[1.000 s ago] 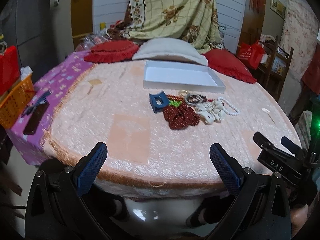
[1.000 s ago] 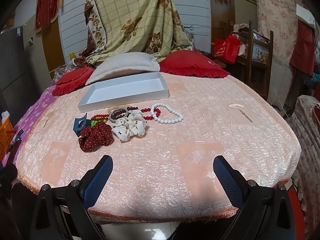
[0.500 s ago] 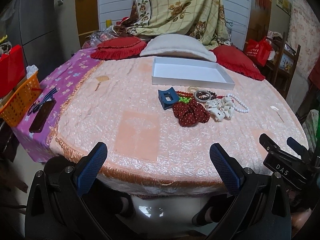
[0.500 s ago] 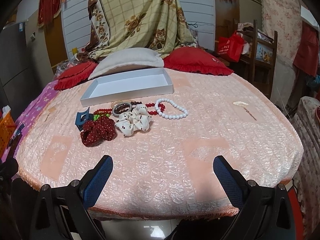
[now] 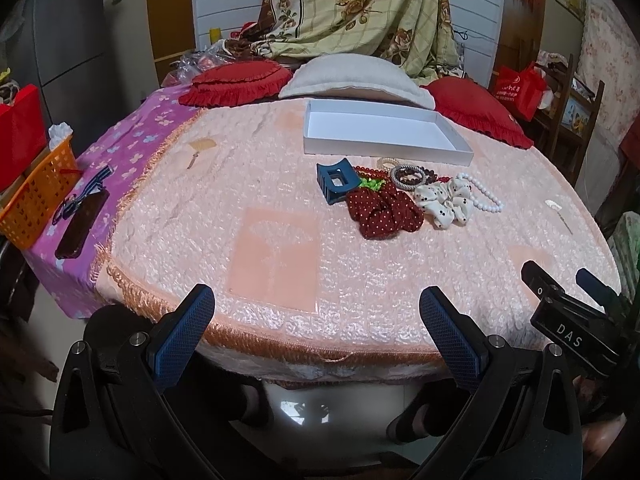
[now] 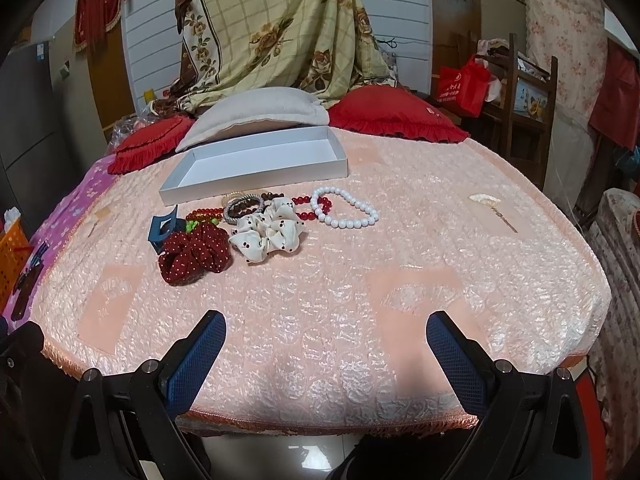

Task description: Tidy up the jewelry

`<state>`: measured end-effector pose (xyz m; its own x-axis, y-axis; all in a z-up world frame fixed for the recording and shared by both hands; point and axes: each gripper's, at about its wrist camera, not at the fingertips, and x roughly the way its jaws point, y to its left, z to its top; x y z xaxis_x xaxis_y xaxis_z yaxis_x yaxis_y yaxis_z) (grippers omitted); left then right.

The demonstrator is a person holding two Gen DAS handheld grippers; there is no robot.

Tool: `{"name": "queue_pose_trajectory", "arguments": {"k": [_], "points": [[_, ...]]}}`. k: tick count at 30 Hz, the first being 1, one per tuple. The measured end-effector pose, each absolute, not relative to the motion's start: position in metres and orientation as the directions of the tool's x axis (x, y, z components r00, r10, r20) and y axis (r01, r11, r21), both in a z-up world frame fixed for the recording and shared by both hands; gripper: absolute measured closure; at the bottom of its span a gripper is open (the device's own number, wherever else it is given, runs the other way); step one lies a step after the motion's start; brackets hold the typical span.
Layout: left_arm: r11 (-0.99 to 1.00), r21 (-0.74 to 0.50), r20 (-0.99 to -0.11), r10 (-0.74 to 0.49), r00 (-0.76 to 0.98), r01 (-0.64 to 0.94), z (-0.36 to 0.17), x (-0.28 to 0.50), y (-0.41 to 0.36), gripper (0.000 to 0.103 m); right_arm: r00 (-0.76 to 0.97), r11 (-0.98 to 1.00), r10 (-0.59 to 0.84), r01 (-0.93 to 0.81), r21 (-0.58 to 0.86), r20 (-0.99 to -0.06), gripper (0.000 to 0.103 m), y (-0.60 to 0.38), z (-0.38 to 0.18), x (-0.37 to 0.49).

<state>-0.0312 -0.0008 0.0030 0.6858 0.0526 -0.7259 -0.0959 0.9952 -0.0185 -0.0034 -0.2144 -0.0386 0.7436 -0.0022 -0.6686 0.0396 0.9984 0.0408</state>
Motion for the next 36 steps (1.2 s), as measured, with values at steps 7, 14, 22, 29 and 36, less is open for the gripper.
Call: {"name": "queue_pose_trajectory", "arguments": {"k": [7, 14, 22, 29, 36], "points": [[0.997, -0.03, -0.727, 0.025, 0.686, -0.068, 0.001, -0.029, -0.002, 0.001, 0.732, 0.998, -0.002, 0.041, 0.041, -0.682, 0.003, -0.214, -0.045, -0.001], [0.997, -0.032, -0.748, 0.022, 0.663, -0.069, -0.007, -0.022, -0.001, 0.001, 0.729, 0.998, -0.004, 0.042, 0.039, -0.685, 0.003, -0.216, -0.048, 0.002], [0.998, -0.031, -0.77, 0.016, 0.638, -0.063, -0.017, -0.019, -0.003, 0.001, 0.713, 0.998, -0.009, 0.051, 0.039, -0.701, 0.003, -0.219, -0.055, 0.007], [0.996, -0.017, -0.793, 0.038, 0.608, -0.084, -0.024, -0.015, -0.002, 0.001, 0.707, 0.998, -0.005, 0.043, 0.036, -0.707, 0.003, -0.219, -0.058, 0.008], [0.998, -0.029, -0.795, 0.008, 0.606, -0.051, -0.023, -0.015, -0.006, 0.001, 0.705, 0.999, 0.006, 0.027, 0.035, -0.709, 0.003, -0.218, -0.059, 0.013]]}}
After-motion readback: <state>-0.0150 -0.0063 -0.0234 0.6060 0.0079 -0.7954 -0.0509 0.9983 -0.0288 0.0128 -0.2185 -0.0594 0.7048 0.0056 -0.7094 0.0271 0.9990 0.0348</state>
